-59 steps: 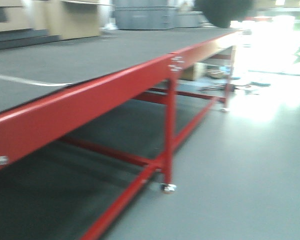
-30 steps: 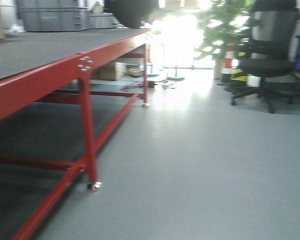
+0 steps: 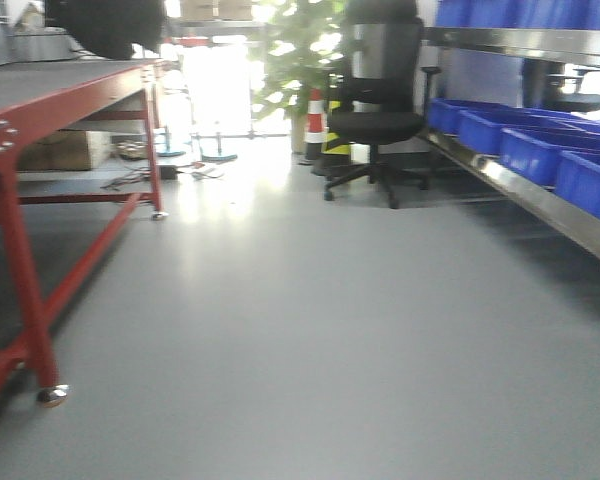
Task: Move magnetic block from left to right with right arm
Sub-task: 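Drive the base away from the table carrying the cube in right gripper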
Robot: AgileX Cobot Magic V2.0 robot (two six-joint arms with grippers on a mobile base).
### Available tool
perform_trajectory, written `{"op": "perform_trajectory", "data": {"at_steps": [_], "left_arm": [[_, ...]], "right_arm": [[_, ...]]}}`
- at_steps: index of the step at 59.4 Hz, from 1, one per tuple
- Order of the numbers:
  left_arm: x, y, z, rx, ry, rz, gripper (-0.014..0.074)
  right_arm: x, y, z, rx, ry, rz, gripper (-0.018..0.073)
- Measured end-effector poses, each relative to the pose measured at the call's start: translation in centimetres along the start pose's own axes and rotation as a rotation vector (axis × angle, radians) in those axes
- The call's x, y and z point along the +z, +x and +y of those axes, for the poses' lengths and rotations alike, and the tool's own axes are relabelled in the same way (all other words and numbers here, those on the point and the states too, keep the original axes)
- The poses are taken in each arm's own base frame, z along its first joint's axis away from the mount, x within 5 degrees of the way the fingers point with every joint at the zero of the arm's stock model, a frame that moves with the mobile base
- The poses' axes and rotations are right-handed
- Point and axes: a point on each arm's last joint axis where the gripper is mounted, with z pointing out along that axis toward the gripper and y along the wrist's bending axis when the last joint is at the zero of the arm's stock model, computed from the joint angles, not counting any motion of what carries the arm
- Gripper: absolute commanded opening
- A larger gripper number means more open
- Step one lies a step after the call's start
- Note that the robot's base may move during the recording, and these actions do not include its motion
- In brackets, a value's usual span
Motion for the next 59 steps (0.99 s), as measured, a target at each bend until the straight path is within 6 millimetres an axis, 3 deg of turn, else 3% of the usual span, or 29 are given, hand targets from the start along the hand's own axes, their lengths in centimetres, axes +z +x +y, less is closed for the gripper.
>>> {"op": "perform_trajectory", "data": {"at_steps": [59], "left_arm": [[0.00,0.02,0.00,0.000,0.000,0.002,-0.0116]], "right_arm": [[-0.04,-0.04,0.01,0.000,-0.001,-0.006,0.0140]]}}
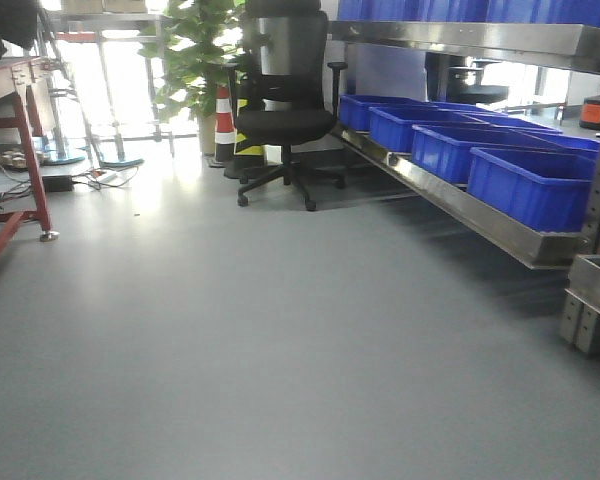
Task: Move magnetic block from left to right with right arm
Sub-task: 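Drive the base away from the table carrying the cube in right gripper, then drive past the chair toward the second grey table holding the cube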
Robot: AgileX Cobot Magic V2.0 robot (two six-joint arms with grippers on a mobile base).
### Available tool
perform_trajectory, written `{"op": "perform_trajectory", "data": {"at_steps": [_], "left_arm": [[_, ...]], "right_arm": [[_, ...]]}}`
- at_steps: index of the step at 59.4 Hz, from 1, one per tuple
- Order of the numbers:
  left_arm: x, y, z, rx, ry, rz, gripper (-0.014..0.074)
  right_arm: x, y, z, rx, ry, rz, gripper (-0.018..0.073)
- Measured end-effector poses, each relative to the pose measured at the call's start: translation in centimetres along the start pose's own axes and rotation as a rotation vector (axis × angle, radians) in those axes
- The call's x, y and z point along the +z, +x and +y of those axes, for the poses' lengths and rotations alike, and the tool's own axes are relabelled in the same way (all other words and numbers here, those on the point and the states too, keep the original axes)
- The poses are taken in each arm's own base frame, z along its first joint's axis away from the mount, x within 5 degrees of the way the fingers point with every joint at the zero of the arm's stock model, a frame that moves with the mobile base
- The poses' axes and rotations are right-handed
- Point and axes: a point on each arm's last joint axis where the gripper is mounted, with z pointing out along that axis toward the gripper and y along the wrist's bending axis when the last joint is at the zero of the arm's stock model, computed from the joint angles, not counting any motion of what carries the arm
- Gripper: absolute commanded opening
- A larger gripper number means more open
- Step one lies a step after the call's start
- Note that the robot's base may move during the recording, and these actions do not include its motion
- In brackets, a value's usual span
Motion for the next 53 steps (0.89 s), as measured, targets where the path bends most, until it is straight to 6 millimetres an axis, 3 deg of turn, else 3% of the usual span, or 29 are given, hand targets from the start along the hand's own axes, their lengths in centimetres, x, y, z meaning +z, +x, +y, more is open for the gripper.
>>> {"op": "perform_trajectory", "data": {"at_steps": [53], "left_arm": [[0.00,0.00,0.00,0.000,0.000,0.000,-0.0116]], "right_arm": [[0.00,0.00,0.00,0.000,0.000,0.000,0.0140]]}}
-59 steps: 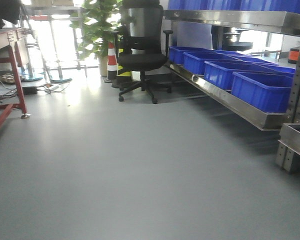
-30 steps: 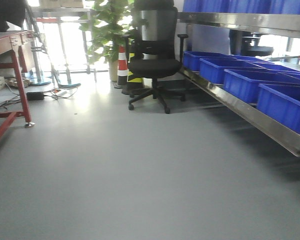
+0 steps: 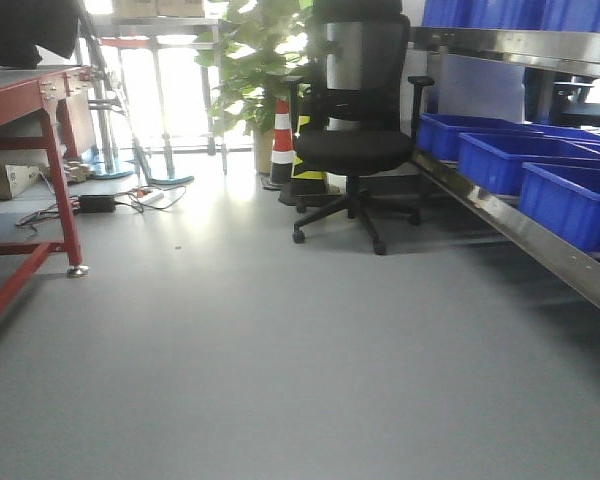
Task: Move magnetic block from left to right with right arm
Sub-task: 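Drive past the chair toward the second grey table holding the cube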
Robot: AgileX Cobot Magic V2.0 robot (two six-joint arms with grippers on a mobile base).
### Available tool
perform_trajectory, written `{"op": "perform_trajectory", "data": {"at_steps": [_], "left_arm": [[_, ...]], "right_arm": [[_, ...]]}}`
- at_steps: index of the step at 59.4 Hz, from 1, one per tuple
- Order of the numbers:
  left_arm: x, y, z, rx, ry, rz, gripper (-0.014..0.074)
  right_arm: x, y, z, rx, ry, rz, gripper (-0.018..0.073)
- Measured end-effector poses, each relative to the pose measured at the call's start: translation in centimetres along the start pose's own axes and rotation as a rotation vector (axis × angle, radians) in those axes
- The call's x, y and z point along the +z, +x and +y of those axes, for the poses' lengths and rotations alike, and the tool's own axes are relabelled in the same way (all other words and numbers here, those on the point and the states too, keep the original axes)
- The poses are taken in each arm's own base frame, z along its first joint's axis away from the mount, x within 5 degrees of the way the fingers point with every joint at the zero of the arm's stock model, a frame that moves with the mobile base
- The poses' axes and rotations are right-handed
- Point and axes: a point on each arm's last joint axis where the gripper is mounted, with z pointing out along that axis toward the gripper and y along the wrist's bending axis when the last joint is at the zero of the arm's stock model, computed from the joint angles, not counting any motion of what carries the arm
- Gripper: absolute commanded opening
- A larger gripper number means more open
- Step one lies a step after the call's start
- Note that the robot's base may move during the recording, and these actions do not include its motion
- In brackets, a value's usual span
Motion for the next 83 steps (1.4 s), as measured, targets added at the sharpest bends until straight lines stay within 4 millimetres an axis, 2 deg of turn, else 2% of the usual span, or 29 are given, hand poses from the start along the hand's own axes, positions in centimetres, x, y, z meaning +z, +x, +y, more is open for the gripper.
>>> {"op": "perform_trajectory", "data": {"at_steps": [83], "left_arm": [[0.00,0.00,0.00,0.000,0.000,0.000,-0.0116]], "right_arm": [[0.00,-0.01,0.00,0.000,0.000,-0.002,0.0140]]}}
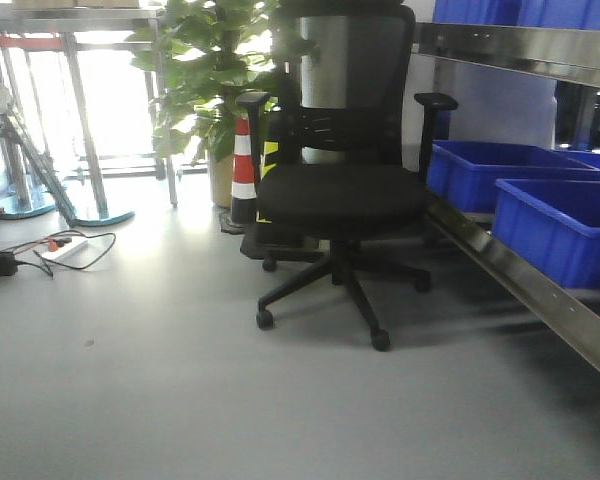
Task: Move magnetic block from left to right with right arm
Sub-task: 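Drive past the chair toward the second grey table holding the cube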
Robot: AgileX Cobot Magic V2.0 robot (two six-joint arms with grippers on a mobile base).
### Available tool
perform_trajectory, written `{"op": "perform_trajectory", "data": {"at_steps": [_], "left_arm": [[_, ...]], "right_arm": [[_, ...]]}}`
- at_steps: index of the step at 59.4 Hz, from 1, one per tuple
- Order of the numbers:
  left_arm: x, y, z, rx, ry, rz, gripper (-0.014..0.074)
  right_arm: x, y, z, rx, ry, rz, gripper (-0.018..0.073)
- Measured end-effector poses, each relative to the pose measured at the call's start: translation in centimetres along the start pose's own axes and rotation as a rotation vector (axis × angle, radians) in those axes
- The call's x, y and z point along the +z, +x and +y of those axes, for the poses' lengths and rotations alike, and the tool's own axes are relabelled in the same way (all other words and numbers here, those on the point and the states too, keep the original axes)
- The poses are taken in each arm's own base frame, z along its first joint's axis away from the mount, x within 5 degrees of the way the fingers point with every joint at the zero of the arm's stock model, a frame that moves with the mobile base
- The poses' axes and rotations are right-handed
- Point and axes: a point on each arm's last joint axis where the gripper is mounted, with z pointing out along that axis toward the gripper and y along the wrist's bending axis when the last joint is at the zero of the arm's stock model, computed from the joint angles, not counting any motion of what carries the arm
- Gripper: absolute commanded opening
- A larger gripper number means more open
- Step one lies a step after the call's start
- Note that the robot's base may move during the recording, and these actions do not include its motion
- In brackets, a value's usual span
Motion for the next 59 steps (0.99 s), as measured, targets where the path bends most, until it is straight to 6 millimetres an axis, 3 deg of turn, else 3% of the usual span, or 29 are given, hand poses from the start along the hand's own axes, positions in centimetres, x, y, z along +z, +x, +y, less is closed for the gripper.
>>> {"op": "perform_trajectory", "data": {"at_steps": [59], "left_arm": [[0.00,0.00,0.00,0.000,0.000,0.000,-0.0116]], "right_arm": [[0.00,0.00,0.00,0.000,0.000,0.000,0.0140]]}}
